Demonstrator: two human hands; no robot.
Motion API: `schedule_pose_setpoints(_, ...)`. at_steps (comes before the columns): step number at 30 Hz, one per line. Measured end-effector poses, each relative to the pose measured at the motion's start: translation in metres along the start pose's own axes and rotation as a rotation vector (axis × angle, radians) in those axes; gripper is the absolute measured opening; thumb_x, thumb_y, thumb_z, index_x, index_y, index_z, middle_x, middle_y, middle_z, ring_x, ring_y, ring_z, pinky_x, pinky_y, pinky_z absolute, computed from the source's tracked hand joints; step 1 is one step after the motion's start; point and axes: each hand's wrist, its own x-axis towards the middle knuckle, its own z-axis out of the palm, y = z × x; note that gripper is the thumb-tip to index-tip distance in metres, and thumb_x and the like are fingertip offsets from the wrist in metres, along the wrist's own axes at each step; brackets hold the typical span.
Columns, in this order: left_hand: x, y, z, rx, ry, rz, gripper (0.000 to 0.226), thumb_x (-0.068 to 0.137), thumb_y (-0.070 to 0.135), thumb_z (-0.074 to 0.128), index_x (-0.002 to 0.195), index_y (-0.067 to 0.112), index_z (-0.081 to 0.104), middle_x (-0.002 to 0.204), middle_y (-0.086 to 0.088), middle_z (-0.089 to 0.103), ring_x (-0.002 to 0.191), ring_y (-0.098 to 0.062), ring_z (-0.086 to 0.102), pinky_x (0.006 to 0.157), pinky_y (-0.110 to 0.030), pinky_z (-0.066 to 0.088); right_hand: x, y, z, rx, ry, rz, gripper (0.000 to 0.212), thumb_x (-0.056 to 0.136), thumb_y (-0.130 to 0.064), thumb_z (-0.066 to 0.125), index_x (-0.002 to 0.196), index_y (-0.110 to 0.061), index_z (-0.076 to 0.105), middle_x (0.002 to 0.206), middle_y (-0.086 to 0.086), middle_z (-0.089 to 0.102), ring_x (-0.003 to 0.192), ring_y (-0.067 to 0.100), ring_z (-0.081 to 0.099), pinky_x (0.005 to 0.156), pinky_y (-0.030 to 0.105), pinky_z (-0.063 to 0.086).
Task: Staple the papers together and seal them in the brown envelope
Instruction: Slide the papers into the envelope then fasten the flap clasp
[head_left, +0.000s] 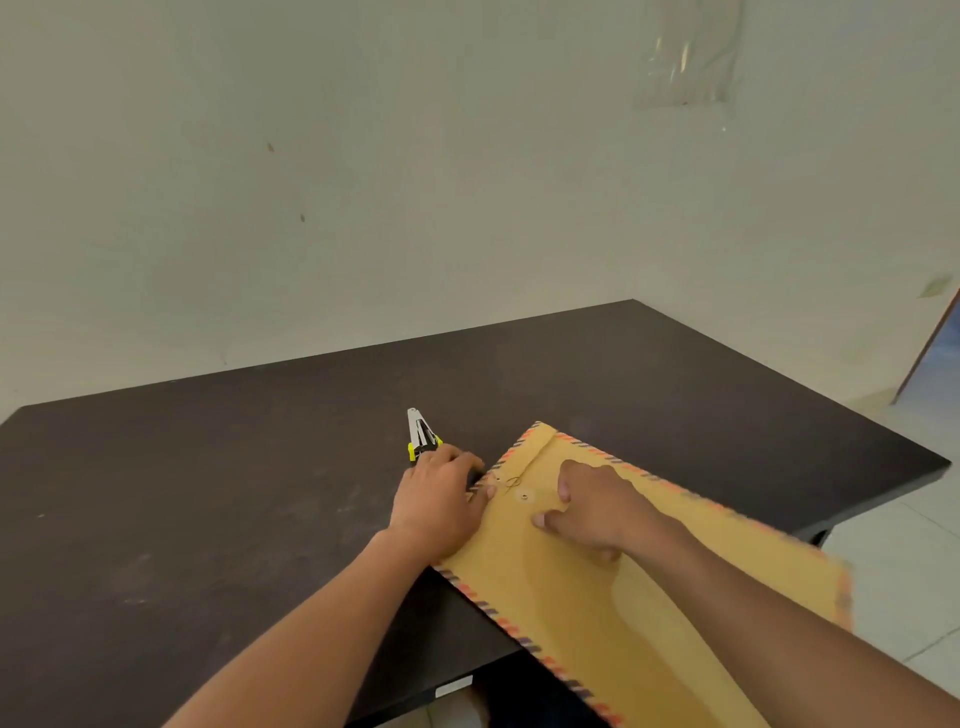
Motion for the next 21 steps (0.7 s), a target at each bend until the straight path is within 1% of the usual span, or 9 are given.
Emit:
schedule_pose_setpoints(2, -0.005, 0.000, -0.001, 0.024, 0.030, -0.013, 0.033, 0.092, 0.048, 0.055, 0.117, 0.029, 0.063, 0.118, 0.009, 0.056, 0.114, -0.017, 0.049, 0.092, -0.035, 0.042, -0.003, -0.008, 0.003, 0.079, 0.021, 0.053, 0.044, 0.086, -0.056, 0.062, 0.101, -0.015, 0.052, 0.105, 0.006, 0.055, 0.049, 0.023, 0.062, 0.049, 0.029, 0.047)
schedule_pose_setpoints(3, -0.006, -0.001, -0.001, 0.029, 0.042, -0.009, 0.030, 0.092, 0.047, 0.055, 0.115, 0.029, 0.064, 0.115, 0.009, 0.057, 0.112, -0.016, 0.050, 0.091, -0.035, 0.043, -0.003, -0.011, 0.003, 0.094, 0.027, 0.063, 0.044, 0.087, -0.056, 0.062, 0.098, -0.015, 0.052, 0.100, 0.006, 0.057, 0.042, 0.023, 0.061, 0.047, 0.029, 0.048)
schedule_pose_setpoints(7, -0.007, -0.006, -0.007, 0.033, 0.055, -0.008, 0.024, 0.094, 0.038, 0.056, 0.113, 0.028, 0.068, 0.111, 0.010, 0.062, 0.108, -0.016, 0.055, 0.088, -0.037, 0.047, -0.001, -0.015, 0.001, 0.139, -0.026, 0.048, 0.041, 0.087, -0.052, 0.062, 0.098, -0.013, 0.051, 0.081, 0.011, 0.070, 0.048, 0.029, 0.070, 0.047, 0.030, 0.053)
schedule_pose_setpoints(9, -0.004, -0.006, -0.008, 0.041, 0.041, -0.030, 0.033, 0.094, 0.039, 0.055, 0.125, 0.030, 0.061, 0.115, 0.009, 0.062, 0.113, -0.018, 0.054, 0.091, -0.039, 0.046, -0.001, -0.013, -0.001, 0.177, -0.052, 0.045, 0.040, 0.088, -0.048, 0.063, 0.100, -0.011, 0.052, 0.078, 0.014, 0.074, 0.047, 0.031, 0.066, 0.044, 0.027, 0.048)
schedule_pose_setpoints(12, 0.000, -0.002, -0.005, 0.052, 0.023, -0.061, 0.046, 0.096, 0.041, 0.052, 0.141, 0.031, 0.050, 0.121, 0.006, 0.059, 0.119, -0.020, 0.047, 0.095, -0.040, 0.043, 0.002, -0.009, -0.001, 0.244, -0.052, 0.040, 0.036, 0.087, -0.046, 0.066, 0.092, -0.014, 0.049, 0.074, 0.017, 0.075, 0.046, 0.031, 0.062, 0.042, 0.026, 0.045)
schedule_pose_setpoints(15, 0.001, 0.001, 0.000, 0.064, 0.048, -0.062, 0.034, 0.097, 0.043, 0.049, 0.128, 0.035, 0.061, 0.117, 0.007, 0.057, 0.115, -0.019, 0.046, 0.090, -0.037, 0.042, 0.008, -0.005, 0.002, 0.285, -0.043, 0.041, 0.037, 0.084, -0.046, 0.068, 0.093, -0.015, 0.050, 0.068, 0.012, 0.072, 0.045, 0.030, 0.062, 0.045, 0.030, 0.048)
schedule_pose_setpoints(17, -0.002, -0.001, 0.003, 0.044, 0.085, -0.056, 0.030, 0.096, 0.042, 0.051, 0.119, 0.032, 0.066, 0.112, 0.009, 0.059, 0.112, -0.017, 0.049, 0.088, -0.035, 0.043, 0.015, -0.003, 0.006, 0.261, 0.013, 0.003, 0.031, 0.085, -0.045, 0.067, 0.093, -0.019, 0.052, 0.072, 0.003, 0.068, 0.056, 0.028, 0.063, 0.054, 0.033, 0.049)
schedule_pose_setpoints(19, -0.006, -0.005, 0.004, -0.002, 0.111, -0.038, 0.029, 0.095, 0.041, 0.053, 0.118, 0.029, 0.064, 0.113, 0.011, 0.062, 0.112, -0.014, 0.052, 0.089, -0.034, 0.046, 0.025, -0.005, 0.010, 0.149, 0.176, -0.102, 0.020, 0.087, -0.041, 0.066, 0.091, -0.024, 0.055, 0.081, -0.007, 0.060, 0.080, 0.025, 0.062, 0.069, 0.035, 0.049)
schedule_pose_setpoints(21, -0.012, -0.010, 0.001, -0.048, 0.110, -0.020, 0.030, 0.094, 0.041, 0.055, 0.121, 0.029, 0.061, 0.115, 0.013, 0.063, 0.112, -0.012, 0.054, 0.091, -0.033, 0.048, 0.036, -0.013, 0.011, 0.124, 0.313, -0.255, 0.012, 0.089, -0.037, 0.066, 0.095, -0.029, 0.061, 0.088, -0.008, 0.056, 0.093, 0.021, 0.057, 0.078, 0.035, 0.047)
